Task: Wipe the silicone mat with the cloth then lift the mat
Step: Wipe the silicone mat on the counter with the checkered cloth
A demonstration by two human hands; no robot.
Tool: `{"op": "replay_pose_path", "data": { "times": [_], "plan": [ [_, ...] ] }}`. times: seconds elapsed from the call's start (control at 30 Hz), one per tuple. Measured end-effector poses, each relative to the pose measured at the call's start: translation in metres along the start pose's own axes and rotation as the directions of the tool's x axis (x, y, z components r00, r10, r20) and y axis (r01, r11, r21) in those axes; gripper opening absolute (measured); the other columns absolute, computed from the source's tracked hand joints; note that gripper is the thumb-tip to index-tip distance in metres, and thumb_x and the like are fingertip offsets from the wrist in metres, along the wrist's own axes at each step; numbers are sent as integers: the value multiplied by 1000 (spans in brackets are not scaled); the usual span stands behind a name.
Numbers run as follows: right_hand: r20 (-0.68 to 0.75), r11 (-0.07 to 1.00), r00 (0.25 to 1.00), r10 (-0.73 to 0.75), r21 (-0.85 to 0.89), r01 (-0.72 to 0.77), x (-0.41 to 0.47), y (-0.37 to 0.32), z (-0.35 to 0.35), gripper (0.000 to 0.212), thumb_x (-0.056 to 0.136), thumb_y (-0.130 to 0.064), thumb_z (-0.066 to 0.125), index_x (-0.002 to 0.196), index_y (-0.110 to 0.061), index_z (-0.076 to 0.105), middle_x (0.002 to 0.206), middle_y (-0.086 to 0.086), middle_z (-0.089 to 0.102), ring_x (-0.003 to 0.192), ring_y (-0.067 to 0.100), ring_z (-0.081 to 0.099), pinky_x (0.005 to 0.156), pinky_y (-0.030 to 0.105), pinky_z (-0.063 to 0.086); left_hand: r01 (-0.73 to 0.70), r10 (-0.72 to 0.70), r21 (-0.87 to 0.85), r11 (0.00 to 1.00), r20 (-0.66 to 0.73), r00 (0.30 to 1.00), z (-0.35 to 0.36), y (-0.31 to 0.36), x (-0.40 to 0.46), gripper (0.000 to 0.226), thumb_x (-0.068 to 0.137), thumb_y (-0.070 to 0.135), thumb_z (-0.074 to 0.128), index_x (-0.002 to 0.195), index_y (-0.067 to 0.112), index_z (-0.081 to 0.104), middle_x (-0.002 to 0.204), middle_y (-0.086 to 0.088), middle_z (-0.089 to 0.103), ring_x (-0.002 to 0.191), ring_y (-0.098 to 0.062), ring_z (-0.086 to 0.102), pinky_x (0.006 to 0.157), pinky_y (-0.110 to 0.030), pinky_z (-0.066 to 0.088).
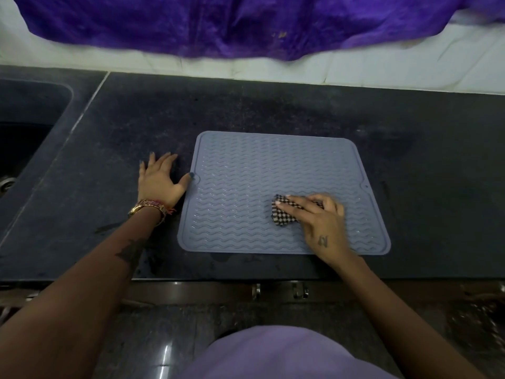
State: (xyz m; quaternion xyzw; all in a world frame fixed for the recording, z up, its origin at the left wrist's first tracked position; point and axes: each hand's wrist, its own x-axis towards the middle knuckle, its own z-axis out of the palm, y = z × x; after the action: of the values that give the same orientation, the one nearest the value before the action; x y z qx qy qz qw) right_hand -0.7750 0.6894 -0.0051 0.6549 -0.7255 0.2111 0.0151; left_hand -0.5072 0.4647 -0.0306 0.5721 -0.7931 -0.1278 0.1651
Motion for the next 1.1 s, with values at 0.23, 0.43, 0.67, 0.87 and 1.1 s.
{"op": "replay_pose_path", "data": {
  "times": [0.23, 0.43, 0.67, 0.87, 1.1],
  "plan": [
    [77, 993, 995, -56, 109, 47, 30, 26, -5, 50, 86, -6, 59, 123, -39, 56, 127, -10, 59, 98, 24, 49, 82, 37, 33, -4, 4, 10, 1000, -1, 1000, -2, 2, -1, 77, 75, 60, 37, 139, 16, 40, 149, -6, 36, 143, -30, 14, 117, -47, 4],
    [154, 1000, 988, 20, 11, -22, 37, 23, 0, 50, 92, -10, 50, 130, -43, 48, 134, -15, 51, 107, 20, 45, 90, 37, 32, -4, 4, 12, 1000, 6, 1000, -4, 4, -2, 78, 75, 59, 37, 139, 15, 40, 149, -7, 35, 143, -30, 13, 117, -47, 4],
    [63, 998, 998, 6, 59, -10, -18, 3, -7, 55, 87, -3, 57, 127, -40, 52, 130, -12, 56, 96, 20, 46, 83, 36, 34, -9, 9, 21, 1000, -3, 1000, -4, 4, -3, 78, 75, 59, 37, 139, 14, 41, 148, -8, 37, 143, -32, 14, 117, -48, 5],
    [24, 984, 997, -72, 163, 67, -24, 6, -15, 62, 84, 1, 59, 129, -39, 45, 125, -9, 60, 92, 21, 49, 78, 41, 43, -9, 9, 15, 1000, -24, 1000, -3, 4, -6, 77, 75, 58, 38, 138, 13, 42, 148, -10, 38, 143, -33, 15, 117, -48, 6],
    [-32, 992, 993, -114, 49, 115, -63, -3, -5, 66, 76, 7, 62, 125, -37, 56, 128, -10, 58, 102, 18, 44, 82, 38, 41, 2, -2, 20, 1000, -12, 1000, -3, 5, -5, 78, 75, 59, 37, 138, 14, 41, 148, -9, 37, 143, -32, 14, 117, -47, 5]
  ]
}}
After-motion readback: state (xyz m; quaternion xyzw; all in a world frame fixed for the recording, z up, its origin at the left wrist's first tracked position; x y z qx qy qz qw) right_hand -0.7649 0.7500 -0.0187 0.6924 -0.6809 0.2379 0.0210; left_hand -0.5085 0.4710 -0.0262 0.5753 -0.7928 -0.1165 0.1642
